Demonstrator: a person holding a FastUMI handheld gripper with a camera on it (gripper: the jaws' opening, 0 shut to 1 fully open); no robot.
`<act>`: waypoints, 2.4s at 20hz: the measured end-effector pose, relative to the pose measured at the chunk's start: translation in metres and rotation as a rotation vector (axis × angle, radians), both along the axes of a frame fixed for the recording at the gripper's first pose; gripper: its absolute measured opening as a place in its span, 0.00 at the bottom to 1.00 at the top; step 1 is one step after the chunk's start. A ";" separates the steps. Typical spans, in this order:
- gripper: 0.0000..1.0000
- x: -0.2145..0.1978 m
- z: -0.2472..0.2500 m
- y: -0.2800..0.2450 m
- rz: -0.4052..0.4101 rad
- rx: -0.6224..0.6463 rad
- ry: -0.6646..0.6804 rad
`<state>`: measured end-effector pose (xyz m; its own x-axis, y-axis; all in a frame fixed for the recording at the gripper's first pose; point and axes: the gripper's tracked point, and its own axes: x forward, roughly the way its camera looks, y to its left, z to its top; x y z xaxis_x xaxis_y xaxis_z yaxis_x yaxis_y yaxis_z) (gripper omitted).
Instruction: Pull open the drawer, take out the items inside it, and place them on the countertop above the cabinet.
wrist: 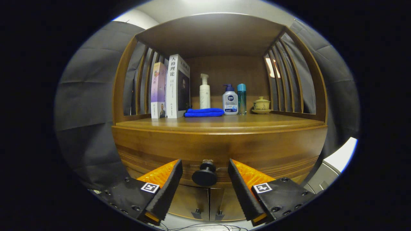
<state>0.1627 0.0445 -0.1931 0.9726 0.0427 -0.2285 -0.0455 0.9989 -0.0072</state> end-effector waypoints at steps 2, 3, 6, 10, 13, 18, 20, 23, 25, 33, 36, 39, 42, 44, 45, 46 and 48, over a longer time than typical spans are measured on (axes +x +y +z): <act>0.88 0.001 -0.009 0.002 0.000 0.005 0.019; 0.83 0.003 -0.015 0.001 -0.007 0.007 0.026; 0.67 0.003 -0.022 -0.002 -0.019 0.029 0.060; 0.54 0.005 -0.025 0.000 -0.018 0.036 0.078; 0.35 0.004 -0.025 0.000 -0.028 -0.010 0.072; 0.29 -0.003 -0.024 -0.001 -0.026 0.001 0.096; 0.29 -0.011 -0.023 -0.001 -0.026 0.004 0.096; 0.29 -0.025 -0.022 -0.001 -0.015 0.011 0.102; 0.28 -0.034 -0.021 0.000 -0.004 0.007 0.106; 0.28 -0.067 -0.018 0.002 0.021 0.013 0.114; 0.28 -0.079 -0.017 0.003 0.032 0.010 0.115; 0.29 -0.092 -0.017 0.004 0.042 0.008 0.117; 0.28 -0.104 -0.016 0.006 0.054 0.000 0.117; 0.28 -0.112 -0.015 0.006 0.064 0.000 0.119; 0.29 -0.116 -0.016 0.006 0.069 -0.001 0.121; 0.28 -0.121 -0.015 0.007 0.074 -0.001 0.124; 0.28 -0.129 -0.017 0.007 0.086 -0.002 0.129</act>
<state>0.0337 0.0520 -0.2102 0.9278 0.1243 -0.3516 -0.1318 0.9913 0.0027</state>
